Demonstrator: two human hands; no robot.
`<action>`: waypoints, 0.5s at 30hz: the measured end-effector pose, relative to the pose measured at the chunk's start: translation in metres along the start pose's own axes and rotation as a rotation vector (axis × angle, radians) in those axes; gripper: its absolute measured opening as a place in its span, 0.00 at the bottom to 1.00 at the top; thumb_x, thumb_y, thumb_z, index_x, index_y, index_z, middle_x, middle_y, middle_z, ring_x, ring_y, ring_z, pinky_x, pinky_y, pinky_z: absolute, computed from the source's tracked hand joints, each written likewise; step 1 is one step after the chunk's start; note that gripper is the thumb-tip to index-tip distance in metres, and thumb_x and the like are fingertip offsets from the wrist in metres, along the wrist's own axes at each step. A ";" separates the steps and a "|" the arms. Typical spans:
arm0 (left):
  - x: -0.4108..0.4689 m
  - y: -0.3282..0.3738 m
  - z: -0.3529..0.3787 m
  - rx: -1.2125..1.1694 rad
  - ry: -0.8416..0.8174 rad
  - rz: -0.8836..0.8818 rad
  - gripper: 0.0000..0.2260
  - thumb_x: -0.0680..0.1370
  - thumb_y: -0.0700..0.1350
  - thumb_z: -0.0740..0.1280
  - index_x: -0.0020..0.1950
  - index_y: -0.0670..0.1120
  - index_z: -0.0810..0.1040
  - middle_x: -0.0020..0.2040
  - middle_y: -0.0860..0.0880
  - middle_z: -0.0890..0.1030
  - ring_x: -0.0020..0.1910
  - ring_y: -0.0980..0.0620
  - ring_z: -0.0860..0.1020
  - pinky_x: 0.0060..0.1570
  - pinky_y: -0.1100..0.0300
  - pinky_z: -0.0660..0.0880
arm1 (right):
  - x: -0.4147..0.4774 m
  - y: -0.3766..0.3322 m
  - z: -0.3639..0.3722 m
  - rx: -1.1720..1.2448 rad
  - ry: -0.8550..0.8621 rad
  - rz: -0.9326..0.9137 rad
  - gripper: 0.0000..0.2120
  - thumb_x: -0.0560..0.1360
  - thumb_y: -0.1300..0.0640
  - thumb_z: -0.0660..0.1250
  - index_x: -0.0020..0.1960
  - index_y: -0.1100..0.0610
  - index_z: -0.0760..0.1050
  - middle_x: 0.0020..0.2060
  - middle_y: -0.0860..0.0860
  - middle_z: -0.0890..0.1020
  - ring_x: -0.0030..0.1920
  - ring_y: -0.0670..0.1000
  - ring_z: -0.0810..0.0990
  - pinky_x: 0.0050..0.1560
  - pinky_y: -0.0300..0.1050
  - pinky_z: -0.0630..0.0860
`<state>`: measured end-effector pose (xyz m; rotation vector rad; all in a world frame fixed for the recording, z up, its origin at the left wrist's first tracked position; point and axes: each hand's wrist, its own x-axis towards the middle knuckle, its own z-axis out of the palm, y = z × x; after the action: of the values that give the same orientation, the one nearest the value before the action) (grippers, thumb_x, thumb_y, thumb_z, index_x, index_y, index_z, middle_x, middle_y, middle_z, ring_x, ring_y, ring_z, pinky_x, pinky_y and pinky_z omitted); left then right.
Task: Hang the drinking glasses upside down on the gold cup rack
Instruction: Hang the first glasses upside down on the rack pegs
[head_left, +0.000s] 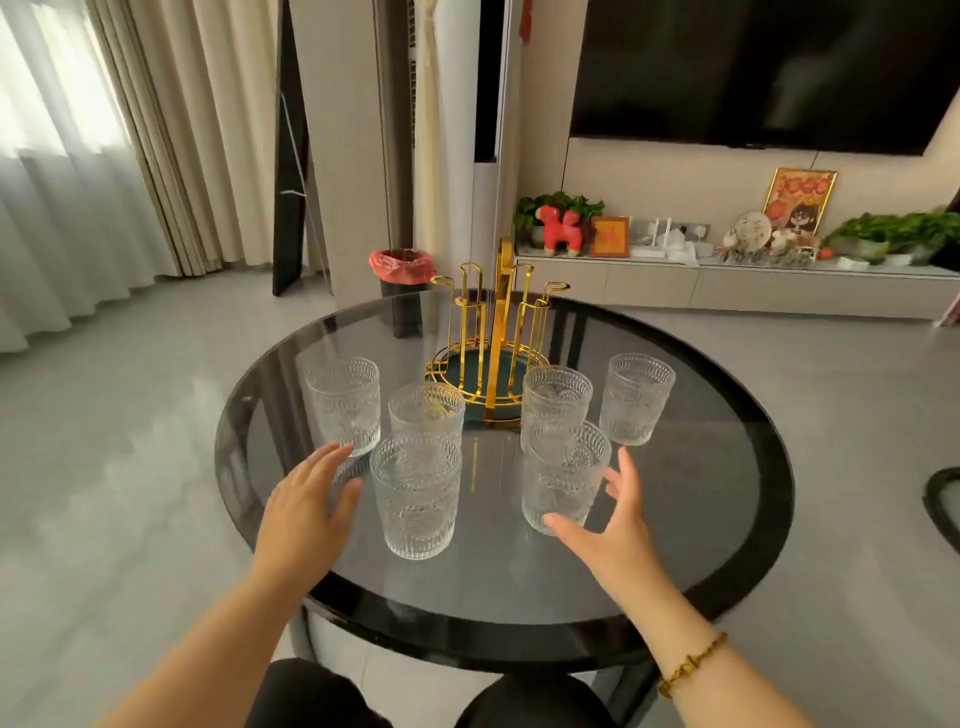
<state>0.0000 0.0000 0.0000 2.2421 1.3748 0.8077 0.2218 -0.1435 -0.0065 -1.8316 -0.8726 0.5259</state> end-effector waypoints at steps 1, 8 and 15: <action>0.004 -0.004 0.006 0.010 -0.008 -0.013 0.18 0.76 0.42 0.63 0.66 0.43 0.68 0.68 0.42 0.71 0.66 0.40 0.68 0.65 0.44 0.64 | 0.004 0.002 0.003 -0.011 0.006 0.002 0.49 0.64 0.52 0.73 0.71 0.46 0.41 0.73 0.50 0.57 0.71 0.51 0.57 0.67 0.49 0.62; 0.028 -0.011 0.024 0.095 -0.100 -0.036 0.19 0.75 0.38 0.62 0.66 0.43 0.66 0.67 0.43 0.71 0.65 0.41 0.69 0.64 0.47 0.65 | 0.029 0.021 0.019 -0.103 0.061 -0.009 0.51 0.57 0.46 0.76 0.69 0.43 0.46 0.67 0.49 0.68 0.65 0.53 0.68 0.56 0.45 0.69; 0.029 -0.012 0.033 0.239 -0.126 0.003 0.12 0.77 0.43 0.59 0.61 0.45 0.71 0.62 0.48 0.75 0.63 0.47 0.69 0.60 0.56 0.64 | 0.036 0.024 0.025 -0.144 0.089 0.014 0.44 0.55 0.44 0.75 0.65 0.48 0.56 0.61 0.48 0.73 0.59 0.53 0.71 0.51 0.45 0.72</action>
<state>0.0234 0.0309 -0.0240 2.4270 1.4749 0.5152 0.2359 -0.1066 -0.0370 -1.9778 -0.8568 0.3957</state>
